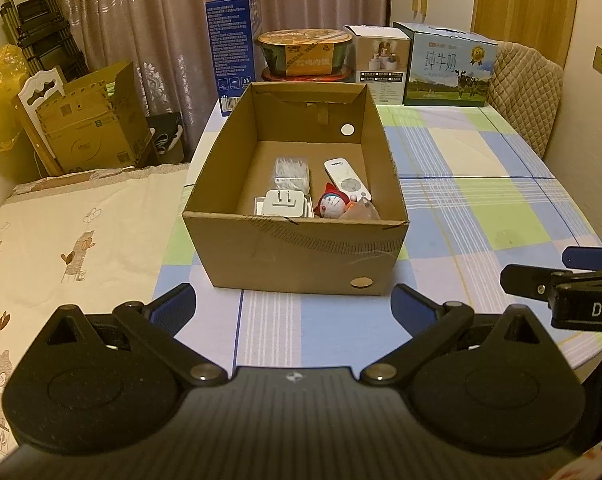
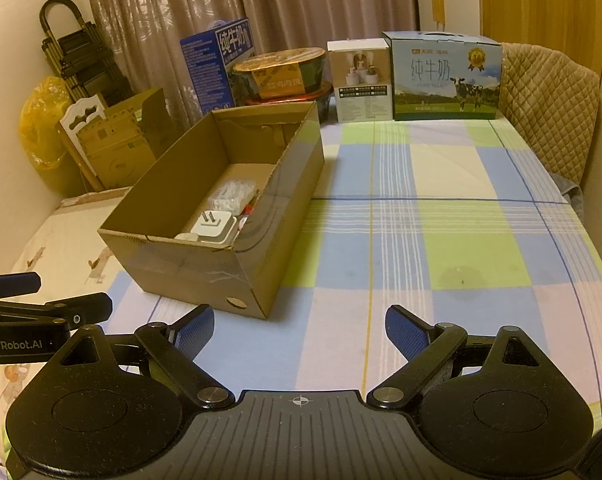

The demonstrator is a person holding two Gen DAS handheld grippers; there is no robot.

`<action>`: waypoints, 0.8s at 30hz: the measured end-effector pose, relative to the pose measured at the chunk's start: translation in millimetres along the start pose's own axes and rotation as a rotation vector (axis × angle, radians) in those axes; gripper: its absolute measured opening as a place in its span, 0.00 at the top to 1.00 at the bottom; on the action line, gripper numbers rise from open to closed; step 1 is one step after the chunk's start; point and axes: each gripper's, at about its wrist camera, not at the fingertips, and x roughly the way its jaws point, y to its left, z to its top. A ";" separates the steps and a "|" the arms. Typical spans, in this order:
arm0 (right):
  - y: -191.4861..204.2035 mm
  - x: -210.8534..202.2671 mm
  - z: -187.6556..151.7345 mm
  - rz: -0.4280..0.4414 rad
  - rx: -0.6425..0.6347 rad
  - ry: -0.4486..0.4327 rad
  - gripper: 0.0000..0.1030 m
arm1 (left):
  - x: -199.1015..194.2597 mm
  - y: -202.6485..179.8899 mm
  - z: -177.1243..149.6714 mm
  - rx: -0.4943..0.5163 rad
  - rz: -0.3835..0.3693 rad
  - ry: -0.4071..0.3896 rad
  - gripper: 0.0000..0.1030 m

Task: Organize rigid objects

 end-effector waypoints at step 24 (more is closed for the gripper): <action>0.0 3.6 -1.4 -0.007 0.000 0.005 0.13 | 0.4 0.1 -0.4 0.003 -0.007 -0.002 0.01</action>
